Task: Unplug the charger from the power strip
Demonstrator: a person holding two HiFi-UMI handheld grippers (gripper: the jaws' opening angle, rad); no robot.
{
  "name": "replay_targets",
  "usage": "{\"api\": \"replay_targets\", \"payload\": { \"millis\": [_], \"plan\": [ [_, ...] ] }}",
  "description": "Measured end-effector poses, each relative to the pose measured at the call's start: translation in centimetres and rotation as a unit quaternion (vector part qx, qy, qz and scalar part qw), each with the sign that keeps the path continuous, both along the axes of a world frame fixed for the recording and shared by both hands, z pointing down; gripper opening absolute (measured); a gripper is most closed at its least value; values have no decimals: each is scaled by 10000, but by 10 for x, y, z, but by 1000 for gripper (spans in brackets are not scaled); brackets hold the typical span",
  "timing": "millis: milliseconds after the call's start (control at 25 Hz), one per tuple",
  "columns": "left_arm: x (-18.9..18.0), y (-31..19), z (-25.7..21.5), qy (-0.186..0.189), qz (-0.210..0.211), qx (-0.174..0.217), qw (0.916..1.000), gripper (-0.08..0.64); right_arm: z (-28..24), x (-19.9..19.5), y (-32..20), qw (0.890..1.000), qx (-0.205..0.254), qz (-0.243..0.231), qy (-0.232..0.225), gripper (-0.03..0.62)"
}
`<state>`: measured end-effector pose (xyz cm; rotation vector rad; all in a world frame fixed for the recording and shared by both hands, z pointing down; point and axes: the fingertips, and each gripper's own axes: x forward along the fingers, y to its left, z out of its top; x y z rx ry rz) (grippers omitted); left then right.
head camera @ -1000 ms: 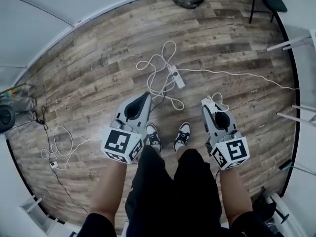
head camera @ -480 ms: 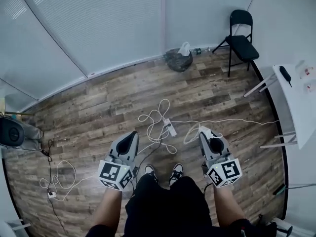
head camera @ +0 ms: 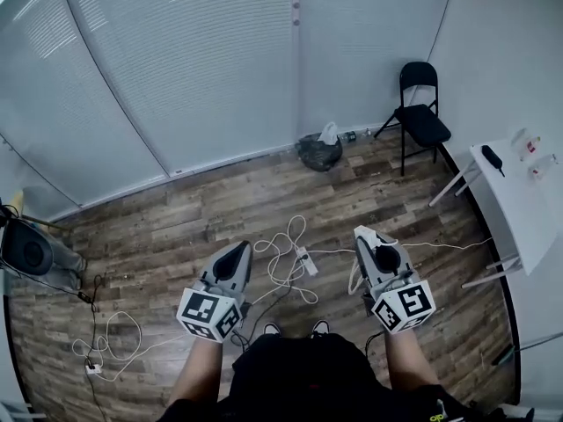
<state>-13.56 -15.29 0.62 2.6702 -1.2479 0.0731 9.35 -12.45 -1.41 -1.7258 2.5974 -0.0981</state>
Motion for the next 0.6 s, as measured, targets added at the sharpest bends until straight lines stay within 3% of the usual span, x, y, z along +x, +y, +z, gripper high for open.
{"api": "replay_targets", "payload": {
  "millis": [240,600],
  "plan": [
    [3,7,-19,17,100,283,9995,20,-27,9,10,9995,264,168,79,107],
    [17,12,-23,-50,190,354,9992,20,-29,18,17,9994,245,173,167,107]
  ]
}}
